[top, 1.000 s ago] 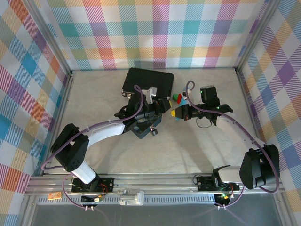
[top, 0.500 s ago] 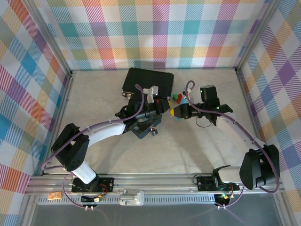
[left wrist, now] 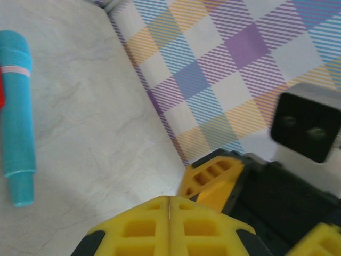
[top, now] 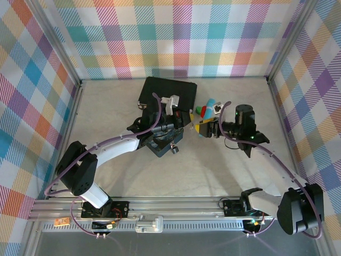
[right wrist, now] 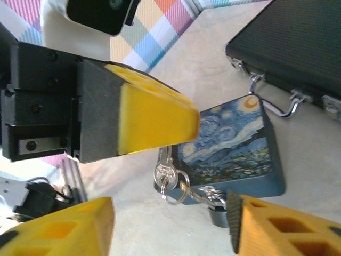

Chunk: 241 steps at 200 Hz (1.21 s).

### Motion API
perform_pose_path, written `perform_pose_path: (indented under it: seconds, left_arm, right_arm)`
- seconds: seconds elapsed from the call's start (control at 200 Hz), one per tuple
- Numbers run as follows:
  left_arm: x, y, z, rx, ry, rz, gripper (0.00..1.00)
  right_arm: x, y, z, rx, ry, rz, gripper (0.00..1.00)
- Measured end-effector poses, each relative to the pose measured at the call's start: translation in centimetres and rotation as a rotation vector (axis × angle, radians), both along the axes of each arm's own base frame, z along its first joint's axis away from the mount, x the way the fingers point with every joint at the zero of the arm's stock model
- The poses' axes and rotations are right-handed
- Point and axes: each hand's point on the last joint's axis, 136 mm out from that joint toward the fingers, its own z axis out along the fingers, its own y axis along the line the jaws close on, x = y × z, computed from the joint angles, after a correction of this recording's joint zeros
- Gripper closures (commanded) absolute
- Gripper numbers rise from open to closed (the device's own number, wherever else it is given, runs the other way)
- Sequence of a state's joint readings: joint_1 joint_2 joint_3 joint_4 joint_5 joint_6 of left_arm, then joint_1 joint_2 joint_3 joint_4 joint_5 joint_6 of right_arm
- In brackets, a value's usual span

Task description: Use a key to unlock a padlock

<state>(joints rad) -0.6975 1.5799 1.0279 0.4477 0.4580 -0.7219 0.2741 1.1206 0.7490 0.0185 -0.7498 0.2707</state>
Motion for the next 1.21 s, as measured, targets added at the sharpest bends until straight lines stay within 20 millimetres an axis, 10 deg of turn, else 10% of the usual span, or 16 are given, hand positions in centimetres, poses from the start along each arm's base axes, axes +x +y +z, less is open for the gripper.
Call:
perform_pose_path:
  seconds: [0.6,1.205]
  left_arm:
    - [-0.2,-0.4,1.8,-0.093,-0.01,-0.034,1.0]
    - [0.3,-0.7,1.6,-0.139,0.021,-0.026,0.92]
  right_arm:
    - [0.8,1.9,0.7,0.164,0.014,0.1,0.88]
    - [0.9,1.7,0.5,0.161,0.026,0.063,1.0]
